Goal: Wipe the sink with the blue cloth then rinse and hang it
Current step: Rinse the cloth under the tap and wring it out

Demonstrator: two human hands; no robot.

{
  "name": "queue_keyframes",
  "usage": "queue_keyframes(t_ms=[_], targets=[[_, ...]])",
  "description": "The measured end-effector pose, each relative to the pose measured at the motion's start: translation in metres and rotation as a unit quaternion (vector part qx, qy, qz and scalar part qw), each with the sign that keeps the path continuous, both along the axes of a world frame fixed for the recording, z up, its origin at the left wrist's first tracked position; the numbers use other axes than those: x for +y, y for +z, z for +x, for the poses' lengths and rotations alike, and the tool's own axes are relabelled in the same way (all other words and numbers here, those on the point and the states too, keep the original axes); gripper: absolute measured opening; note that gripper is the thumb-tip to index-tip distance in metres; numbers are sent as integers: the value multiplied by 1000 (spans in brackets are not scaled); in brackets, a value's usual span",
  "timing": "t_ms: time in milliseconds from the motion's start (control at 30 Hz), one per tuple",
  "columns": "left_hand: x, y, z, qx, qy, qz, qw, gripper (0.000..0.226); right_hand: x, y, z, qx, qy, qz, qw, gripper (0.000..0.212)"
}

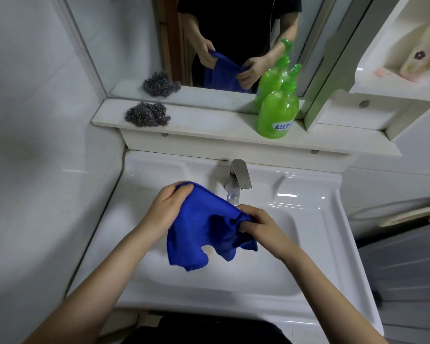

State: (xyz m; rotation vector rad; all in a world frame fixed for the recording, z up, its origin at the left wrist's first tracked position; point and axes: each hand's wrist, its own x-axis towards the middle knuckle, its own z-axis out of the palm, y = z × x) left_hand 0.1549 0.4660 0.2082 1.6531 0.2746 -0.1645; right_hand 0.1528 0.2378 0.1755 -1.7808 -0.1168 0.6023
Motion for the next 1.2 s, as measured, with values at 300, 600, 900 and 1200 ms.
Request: queue_keyframes(t_ms=[300,600,900,1200], targets=[[24,19,16,-12,94,-85,992,28,-23,-14,-5,-100,-48,-143,983,32],[45,-40,16,49,114,12,992,16,-12,12,-25,-12,-79,31,996,32],[8,-135,-65,144,57,69,986,17,-11,-15,-50,4,-114,-9,993,34],[2,-134,-100,-36,-110,349,930,38,-4,-2,-73,-7,-190,14,982,37]])
